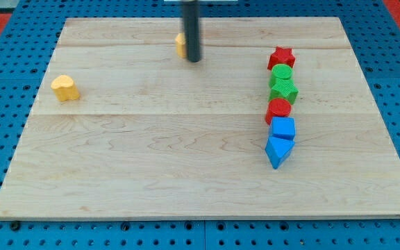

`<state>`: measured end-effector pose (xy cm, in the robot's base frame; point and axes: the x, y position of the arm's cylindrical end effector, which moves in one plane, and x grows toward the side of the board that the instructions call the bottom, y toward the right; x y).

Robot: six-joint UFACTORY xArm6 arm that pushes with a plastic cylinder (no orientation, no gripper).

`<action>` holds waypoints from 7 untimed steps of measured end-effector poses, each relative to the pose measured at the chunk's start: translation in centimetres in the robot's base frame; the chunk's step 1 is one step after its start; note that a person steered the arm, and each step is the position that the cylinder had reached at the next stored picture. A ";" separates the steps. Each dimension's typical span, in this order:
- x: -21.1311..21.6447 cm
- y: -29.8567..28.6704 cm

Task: Move the yellow hexagon to the top of red star

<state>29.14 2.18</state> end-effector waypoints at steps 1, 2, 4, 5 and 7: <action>3.0 -5.3; 1.6 -9.7; -2.7 5.7; -3.3 7.9; -9.1 3.6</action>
<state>20.07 5.76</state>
